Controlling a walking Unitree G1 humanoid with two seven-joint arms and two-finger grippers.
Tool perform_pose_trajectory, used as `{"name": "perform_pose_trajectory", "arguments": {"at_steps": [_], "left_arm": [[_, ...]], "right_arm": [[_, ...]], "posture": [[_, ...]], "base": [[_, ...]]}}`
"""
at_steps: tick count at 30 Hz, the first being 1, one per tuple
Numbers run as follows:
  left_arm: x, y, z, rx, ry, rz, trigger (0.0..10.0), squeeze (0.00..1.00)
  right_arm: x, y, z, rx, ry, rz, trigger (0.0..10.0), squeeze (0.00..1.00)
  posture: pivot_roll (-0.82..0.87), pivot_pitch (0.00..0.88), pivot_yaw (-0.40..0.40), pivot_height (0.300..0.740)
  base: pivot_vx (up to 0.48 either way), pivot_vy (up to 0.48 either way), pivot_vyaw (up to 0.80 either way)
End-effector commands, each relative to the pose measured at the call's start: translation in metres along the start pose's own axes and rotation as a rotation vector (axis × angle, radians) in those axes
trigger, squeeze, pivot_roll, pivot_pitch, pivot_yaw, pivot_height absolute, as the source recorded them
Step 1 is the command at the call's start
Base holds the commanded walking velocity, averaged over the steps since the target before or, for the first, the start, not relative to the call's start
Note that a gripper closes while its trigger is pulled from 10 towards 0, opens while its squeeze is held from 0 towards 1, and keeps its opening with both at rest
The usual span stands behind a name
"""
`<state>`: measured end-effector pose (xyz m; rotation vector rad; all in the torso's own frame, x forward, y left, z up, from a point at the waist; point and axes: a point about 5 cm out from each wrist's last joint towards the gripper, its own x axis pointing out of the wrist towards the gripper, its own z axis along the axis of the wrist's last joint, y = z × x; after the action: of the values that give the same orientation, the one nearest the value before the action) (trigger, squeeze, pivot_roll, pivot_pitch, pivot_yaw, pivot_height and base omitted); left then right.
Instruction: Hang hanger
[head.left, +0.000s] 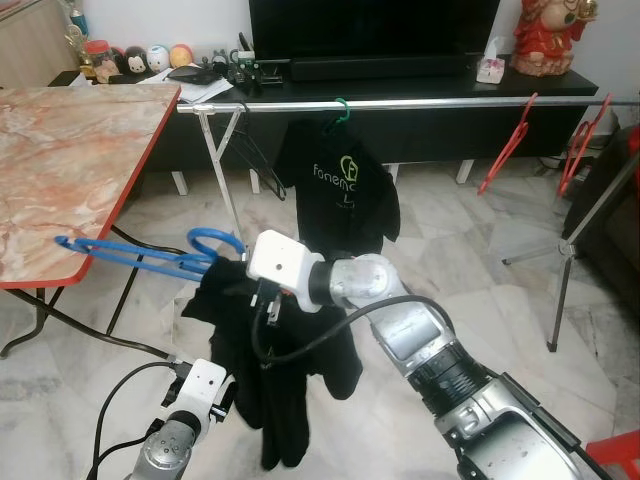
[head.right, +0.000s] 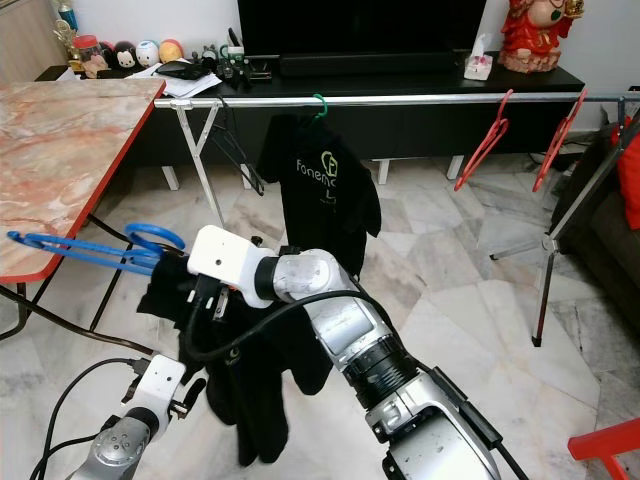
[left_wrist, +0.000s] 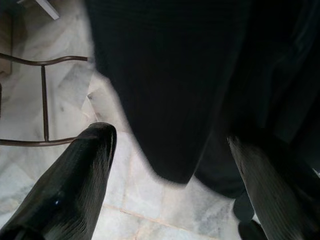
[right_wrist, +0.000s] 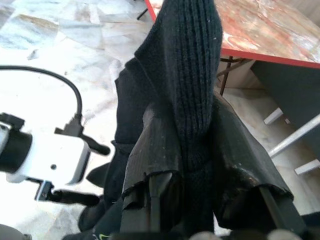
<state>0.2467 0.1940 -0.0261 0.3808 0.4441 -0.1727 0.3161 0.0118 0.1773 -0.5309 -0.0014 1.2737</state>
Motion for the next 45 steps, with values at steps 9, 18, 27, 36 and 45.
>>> {"name": "perform_pose_trajectory", "arguments": {"at_steps": [9,18,27,36,45], "left_arm": [[0.002,0.016,-0.004,0.044,0.070,0.170,10.0,0.00],[0.001,0.023,-0.003,0.059,0.066,0.228,10.0,0.00],[-0.001,0.022,0.001,0.040,-0.006,0.205,10.0,0.00],[0.000,0.027,0.006,0.014,-0.039,0.233,10.0,0.00],[0.002,0.027,0.009,0.003,-0.042,0.239,10.0,0.00]], "right_arm": [[0.001,0.008,0.024,-0.041,-0.079,0.038,0.0,0.00],[-0.001,0.009,0.023,-0.042,-0.070,0.039,0.0,0.00],[0.000,0.013,0.017,-0.047,-0.048,0.052,0.0,0.00],[0.002,0.018,0.013,-0.038,-0.034,0.061,0.0,0.00],[0.002,0.022,0.015,-0.043,-0.043,0.073,0.0,0.00]], "posture": [[-0.12,0.000,0.026,0.740],[-0.12,0.000,0.028,0.740],[-0.11,0.000,0.035,0.740],[-0.11,0.000,0.043,0.740],[-0.11,0.000,0.050,0.740]], "base": [[0.000,0.000,0.00],[0.000,0.000,0.00],[0.000,0.000,0.00],[0.000,0.000,0.00],[0.000,0.000,0.00]]}}
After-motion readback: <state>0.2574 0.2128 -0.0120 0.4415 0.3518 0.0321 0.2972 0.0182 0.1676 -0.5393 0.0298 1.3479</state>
